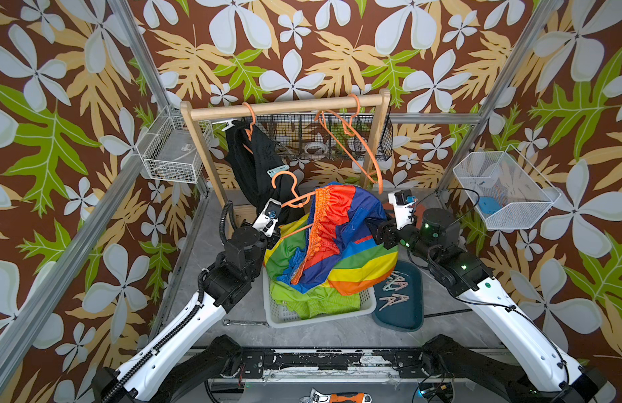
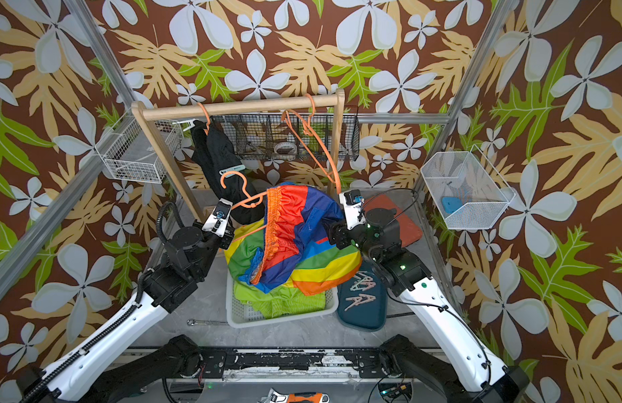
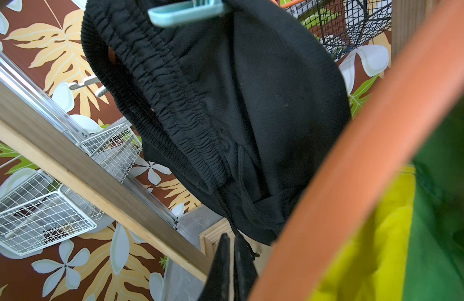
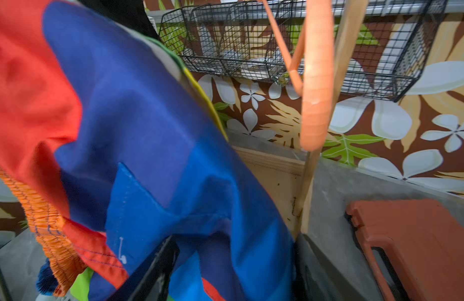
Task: Remove the clothespins securing shorts to the hanger
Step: Remove the shorts from the hanger.
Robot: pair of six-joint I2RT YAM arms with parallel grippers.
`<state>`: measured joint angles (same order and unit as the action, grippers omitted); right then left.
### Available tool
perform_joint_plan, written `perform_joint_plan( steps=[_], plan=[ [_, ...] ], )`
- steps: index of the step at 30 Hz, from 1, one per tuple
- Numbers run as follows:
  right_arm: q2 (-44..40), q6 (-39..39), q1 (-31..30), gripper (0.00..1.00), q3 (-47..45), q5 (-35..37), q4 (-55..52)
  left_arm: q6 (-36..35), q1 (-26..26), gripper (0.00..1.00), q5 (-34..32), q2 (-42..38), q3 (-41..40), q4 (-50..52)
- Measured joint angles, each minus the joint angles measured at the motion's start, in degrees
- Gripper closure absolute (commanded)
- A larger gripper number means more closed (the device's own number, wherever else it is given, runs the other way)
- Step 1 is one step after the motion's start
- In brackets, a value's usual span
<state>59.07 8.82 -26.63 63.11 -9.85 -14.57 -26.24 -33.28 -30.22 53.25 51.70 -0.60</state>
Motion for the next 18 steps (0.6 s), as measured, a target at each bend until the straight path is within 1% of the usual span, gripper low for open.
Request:
perform_joint_plan(
  steps=[7, 9, 14, 15, 16, 18],
  plan=[
    [0.66, 0.00, 2.03, 0.31, -1.64, -6.25, 2.56, -0.63, 0.00, 1.00, -0.39, -0.37, -0.02, 0.00],
    [1.25, 0.17, 2.97, 0.32, -2.73, -7.54, 3.96, -0.76, 0.00, 1.00, -0.37, -0.37, -0.02, 0.00],
    [2.05, 0.15, 3.13, 0.35, -4.63, -9.22, 7.19, -0.90, 0.00, 1.00, -0.39, -0.70, -0.02, 0.00],
    [2.05, 0.13, 3.15, 0.42, -4.81, -9.22, 7.93, -0.90, 0.00, 1.00, -0.37, -0.76, -0.02, 0.00],
    [2.05, 0.09, 3.23, 0.53, -4.87, -9.25, 8.57, -0.87, 0.00, 1.00, -0.39, -0.81, -0.02, 0.00],
    [2.27, -0.13, 3.21, 0.84, -4.76, -9.29, 9.90, -0.87, 0.00, 1.00, -0.39, -0.81, -0.02, 0.00]
  ],
)
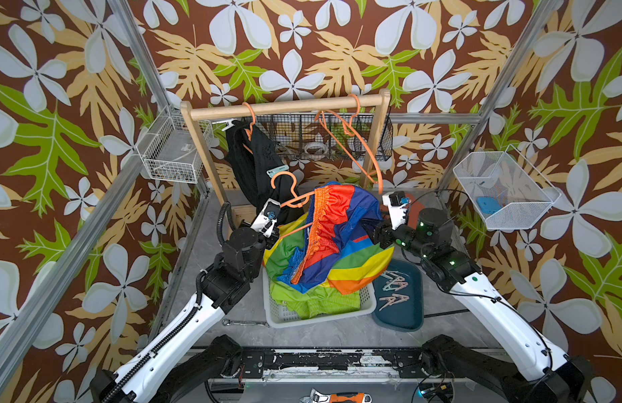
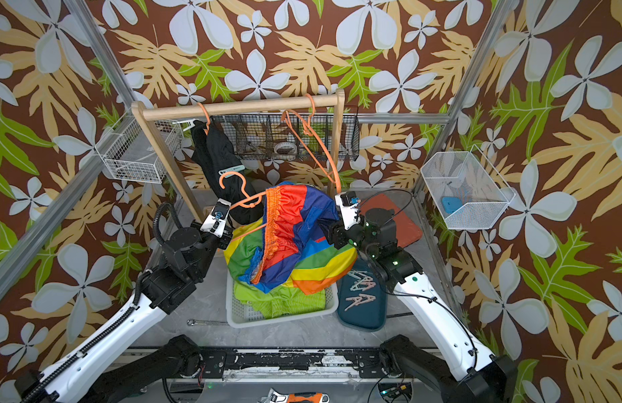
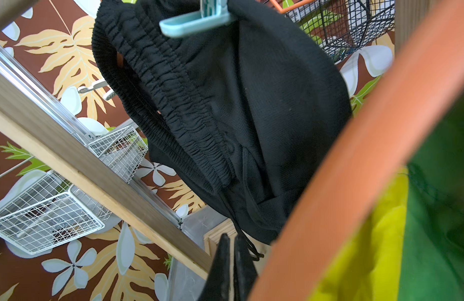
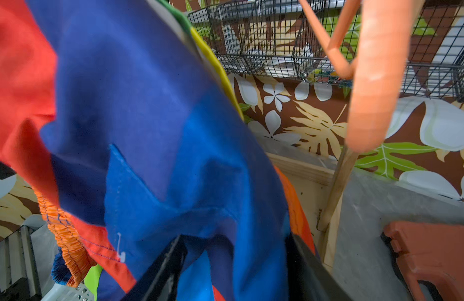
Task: Remove the clothespins securing shorts to the hanger
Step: Remove the shorts from the hanger.
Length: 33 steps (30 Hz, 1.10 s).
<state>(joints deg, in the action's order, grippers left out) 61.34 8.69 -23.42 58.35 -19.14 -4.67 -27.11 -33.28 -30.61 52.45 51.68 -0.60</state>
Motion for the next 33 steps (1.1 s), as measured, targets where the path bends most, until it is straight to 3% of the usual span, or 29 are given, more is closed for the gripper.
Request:
perform_joint_plan(
  steps=[2, 12, 22, 26, 33],
  plan=[
    [0.55, -0.04, 0.00, 1.00, 0.63, -0.11, 0.52, 0.00, 0.00, 1.00, 0.00, 0.02, 0.00, 0.00],
    [-2.80, -0.81, 1.29, 1.00, 0.57, 5.18, -2.19, 0.50, 0.00, 1.00, -5.05, 2.19, 1.57, 1.27],
    [-5.79, 0.31, 7.19, 1.00, -1.31, 7.72, -4.59, 12.17, 6.69, 1.00, -9.09, -5.07, 0.76, 9.46],
    [-5.97, 1.49, 7.23, 1.00, -2.43, 6.60, -4.31, 15.45, 8.50, 1.00, -10.93, -7.52, 1.11, 11.93],
    [-8.22, 2.78, 4.37, 1.00, -3.85, -1.60, -0.85, 17.77, 8.85, 1.00, -11.76, -9.22, 2.82, 10.27]
  ],
)
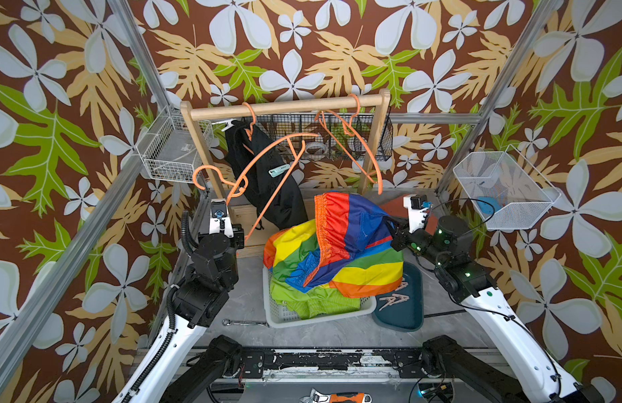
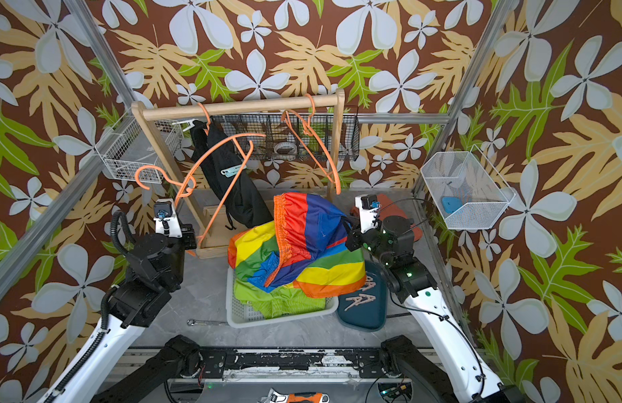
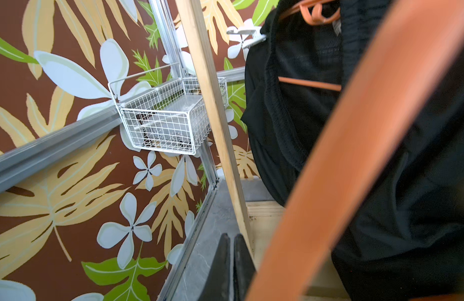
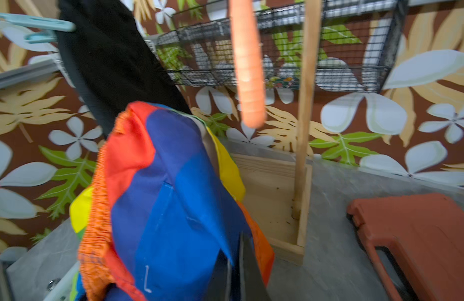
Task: Remove the clothespins securing shorts to the hanger
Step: Remove the shorts from the hanger, then place the shorts in the basket.
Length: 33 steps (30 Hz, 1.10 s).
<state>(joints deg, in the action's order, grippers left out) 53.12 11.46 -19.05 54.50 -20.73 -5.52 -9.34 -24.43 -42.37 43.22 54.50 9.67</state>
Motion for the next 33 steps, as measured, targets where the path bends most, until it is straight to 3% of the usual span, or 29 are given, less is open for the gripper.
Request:
perform_joint_plan(
  steps=[7, 13, 19, 33],
  plan=[
    [4.42, -0.96, -14.45, 1.00, 5.70, -4.61, 5.35, -0.11, 0.28, 1.00, 0.44, 3.91, 1.44, -3.65],
    [17.18, 1.18, -23.12, 1.00, 7.41, -4.76, 13.20, -1.07, 2.89, 1.00, 2.45, 6.82, 4.20, -6.08],
    [30.75, 3.85, -27.67, 1.00, 8.52, -6.36, 22.21, -1.33, 5.42, 1.00, 5.40, 7.87, 4.50, -8.66],
    [50.14, 4.94, -28.11, 1.00, 5.44, -8.17, 40.87, -1.01, 8.68, 1.00, 8.31, 5.88, -1.25, -12.50]
  ],
)
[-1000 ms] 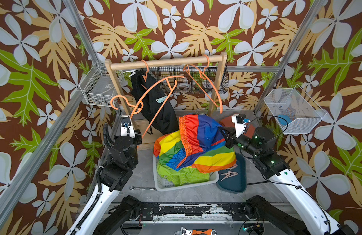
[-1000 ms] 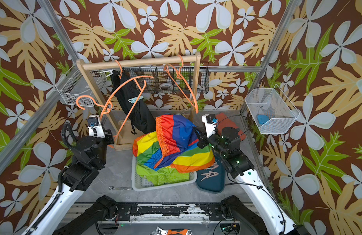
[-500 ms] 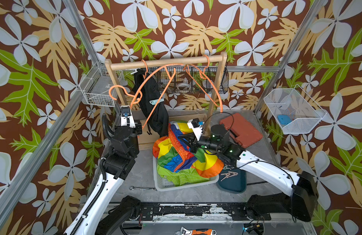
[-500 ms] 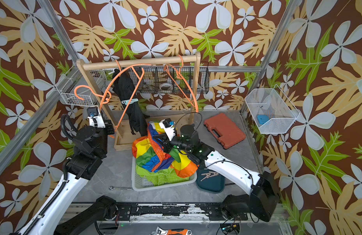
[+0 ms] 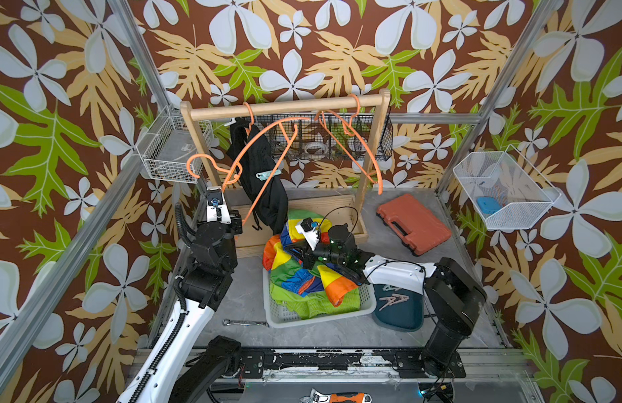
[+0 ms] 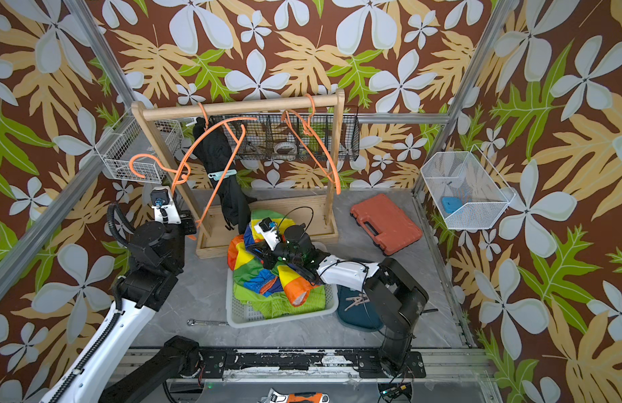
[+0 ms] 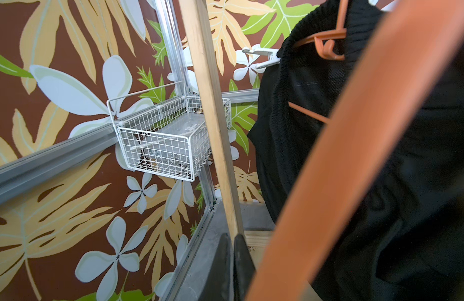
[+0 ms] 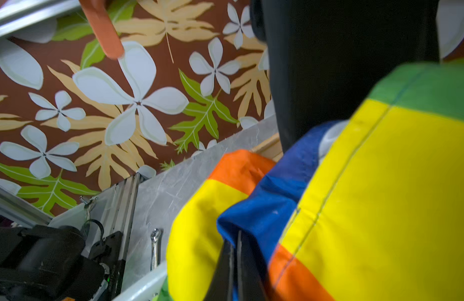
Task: Remove the clothespins securing shorts to the hanger
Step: Place the shorts in the basket.
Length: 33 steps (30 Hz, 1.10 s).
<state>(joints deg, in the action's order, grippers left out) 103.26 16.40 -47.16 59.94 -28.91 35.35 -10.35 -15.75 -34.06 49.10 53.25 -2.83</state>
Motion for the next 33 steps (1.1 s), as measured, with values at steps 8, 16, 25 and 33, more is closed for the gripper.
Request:
perform_joint_plan(
  steps=[8, 16, 25, 33],
  plan=[
    [-1.40, 2.69, -3.34, 1.00, -11.13, -0.83, 5.35, 0.00, 0.81, 1.00, 0.33, -0.48, -0.83, -0.79],
    [-3.28, 5.53, -4.04, 1.00, -22.10, 0.42, 7.19, 0.81, 2.27, 1.00, 1.77, -1.22, -1.25, -1.07],
    [2.10, 9.03, -3.80, 0.71, -22.01, 3.41, 11.15, 1.05, 2.45, 1.00, 2.49, -1.73, -1.57, -1.11],
    [-15.06, 4.13, -3.82, 0.56, -19.15, 10.56, -6.78, 1.09, 2.45, 1.00, 3.08, -1.31, -1.60, -1.18]
  ],
)
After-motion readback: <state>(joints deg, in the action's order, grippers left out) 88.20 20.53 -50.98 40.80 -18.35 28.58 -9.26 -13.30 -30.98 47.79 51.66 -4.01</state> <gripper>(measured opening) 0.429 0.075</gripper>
